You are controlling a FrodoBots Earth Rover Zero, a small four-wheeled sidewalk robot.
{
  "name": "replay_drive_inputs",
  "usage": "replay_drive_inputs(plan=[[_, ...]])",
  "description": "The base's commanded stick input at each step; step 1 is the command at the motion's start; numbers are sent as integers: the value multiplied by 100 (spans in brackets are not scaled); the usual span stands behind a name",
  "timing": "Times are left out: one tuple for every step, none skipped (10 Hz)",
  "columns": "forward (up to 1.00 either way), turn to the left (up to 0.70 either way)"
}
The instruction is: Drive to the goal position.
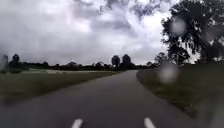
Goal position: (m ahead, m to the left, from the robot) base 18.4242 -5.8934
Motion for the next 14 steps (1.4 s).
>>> replay_drive_inputs(plan=[[85,-31],[85,-23],[85,-10],[85,-2],[85,0],[85,0],[85,0],[85,0],[85,0],[85,0],[85,0],[85,0],[85,0],[85,0]])
